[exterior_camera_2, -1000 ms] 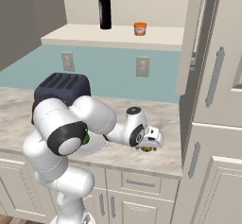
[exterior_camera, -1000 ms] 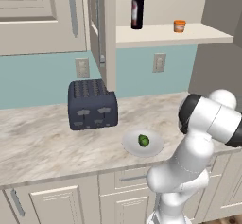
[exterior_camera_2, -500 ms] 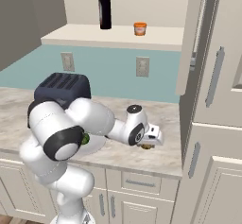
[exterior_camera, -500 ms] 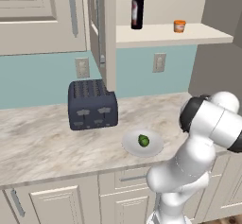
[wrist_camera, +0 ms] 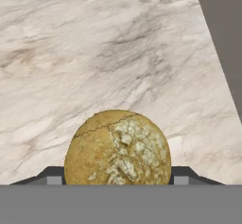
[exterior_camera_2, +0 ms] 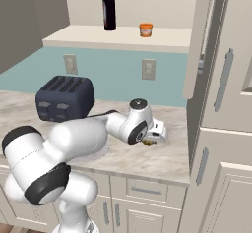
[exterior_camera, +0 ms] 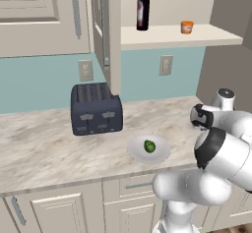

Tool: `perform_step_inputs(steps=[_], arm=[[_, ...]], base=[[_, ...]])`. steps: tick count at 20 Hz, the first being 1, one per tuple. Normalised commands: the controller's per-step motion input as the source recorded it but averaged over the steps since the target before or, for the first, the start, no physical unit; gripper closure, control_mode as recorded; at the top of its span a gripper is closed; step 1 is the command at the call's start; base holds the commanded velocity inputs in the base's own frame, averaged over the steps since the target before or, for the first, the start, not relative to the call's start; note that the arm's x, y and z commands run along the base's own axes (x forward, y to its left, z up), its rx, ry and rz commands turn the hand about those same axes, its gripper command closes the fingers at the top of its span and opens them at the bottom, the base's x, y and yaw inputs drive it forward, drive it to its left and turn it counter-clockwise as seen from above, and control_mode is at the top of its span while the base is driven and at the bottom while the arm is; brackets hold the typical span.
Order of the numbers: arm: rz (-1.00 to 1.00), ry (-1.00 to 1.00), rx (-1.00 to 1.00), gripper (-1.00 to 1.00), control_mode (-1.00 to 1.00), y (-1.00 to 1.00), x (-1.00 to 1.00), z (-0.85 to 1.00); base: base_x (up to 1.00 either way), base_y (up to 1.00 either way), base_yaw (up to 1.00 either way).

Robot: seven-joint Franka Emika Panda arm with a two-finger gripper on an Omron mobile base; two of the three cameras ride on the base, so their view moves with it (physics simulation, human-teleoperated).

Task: Pick the avocado and bread from the counter and place them on the plate. Then pick the jam from the cabinet and place it next to the plate. Lastly close the cabinet door.

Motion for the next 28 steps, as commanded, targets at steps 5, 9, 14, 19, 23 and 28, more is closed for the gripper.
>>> perform_step_inputs(steps=[5,9,14,19,23,28], arm=[[0.13,-0.04,0.02,1.00,-1.00,0.87,-0.11,0.02],[0.09,-0.07,0.01,1.00,-1.00,1.00,0.00,0.00],[0.06,-0.05,0.03,1.00,-1.00,1.00,0.06,0.00],[0.04,-0.01,0.03,1.00,-1.00,0.93,0.22,-0.03],[0.00,-0.02,0.00,1.00,-1.00,0.63,0.27,-0.07],[0.00,0.02,0.00,1.00,-1.00,0.04,0.00,-0.07]], base=[[0.00,0.00,0.00],[0.00,0.00,0.00],[0.00,0.00,0.00],[0.00,0.00,0.00],[0.00,0.00,0.00],[0.00,0.00,0.00]])
